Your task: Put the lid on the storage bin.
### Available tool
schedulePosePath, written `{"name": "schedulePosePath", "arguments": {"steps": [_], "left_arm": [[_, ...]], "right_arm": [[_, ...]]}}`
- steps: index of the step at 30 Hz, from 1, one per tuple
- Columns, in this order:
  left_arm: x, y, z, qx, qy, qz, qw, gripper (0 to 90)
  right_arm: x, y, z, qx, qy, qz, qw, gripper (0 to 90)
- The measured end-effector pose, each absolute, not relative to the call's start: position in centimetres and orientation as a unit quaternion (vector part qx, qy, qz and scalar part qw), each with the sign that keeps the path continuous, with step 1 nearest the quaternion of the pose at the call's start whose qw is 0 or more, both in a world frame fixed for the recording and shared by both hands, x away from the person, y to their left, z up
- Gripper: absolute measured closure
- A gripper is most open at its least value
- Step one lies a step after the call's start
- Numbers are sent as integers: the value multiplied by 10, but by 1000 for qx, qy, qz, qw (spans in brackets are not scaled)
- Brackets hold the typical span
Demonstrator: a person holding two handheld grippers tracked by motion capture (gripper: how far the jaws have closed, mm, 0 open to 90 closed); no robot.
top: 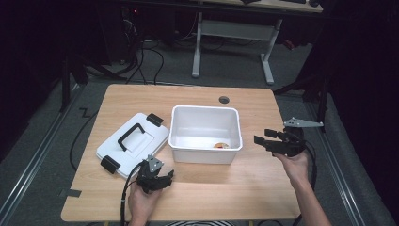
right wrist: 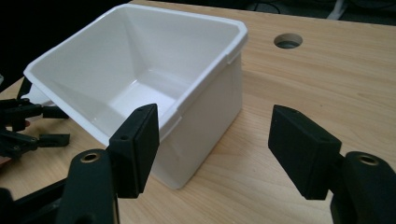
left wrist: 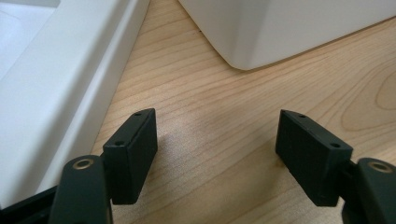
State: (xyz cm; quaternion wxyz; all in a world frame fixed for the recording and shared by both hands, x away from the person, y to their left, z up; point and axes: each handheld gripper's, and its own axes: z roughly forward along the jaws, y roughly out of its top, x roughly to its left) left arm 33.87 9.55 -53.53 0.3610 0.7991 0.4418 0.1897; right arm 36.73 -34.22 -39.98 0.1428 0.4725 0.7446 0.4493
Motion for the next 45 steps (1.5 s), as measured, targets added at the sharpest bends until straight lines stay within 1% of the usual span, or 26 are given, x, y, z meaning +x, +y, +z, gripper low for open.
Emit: {"name": "schedulePosePath", "arguments": {"steps": [9, 16, 22, 27, 32, 35, 45], "left_arm": [[339, 96, -535, 799, 442, 190, 362, 302], [339, 96, -535, 799, 442, 190, 362, 303], [339, 96, -535, 799, 442, 190, 362, 303], [339, 96, -535, 799, 442, 190, 361, 303], [339, 96, -535, 799, 442, 190, 361, 303], [339, 96, -535, 799, 442, 190, 361, 303], [339, 96, -535, 798, 443, 186, 364, 298]], "right_arm": [[355, -356, -427, 490, 723, 465, 144, 357], [351, -358, -439, 498, 717, 467, 139, 359], [346, -360, -457, 509, 711, 467, 132, 358], [341, -360, -474, 519, 706, 463, 135, 357], [339, -360, -490, 528, 707, 448, 143, 356], [339, -355, -504, 535, 719, 414, 158, 346], [338, -348, -524, 537, 736, 367, 185, 339]]}}
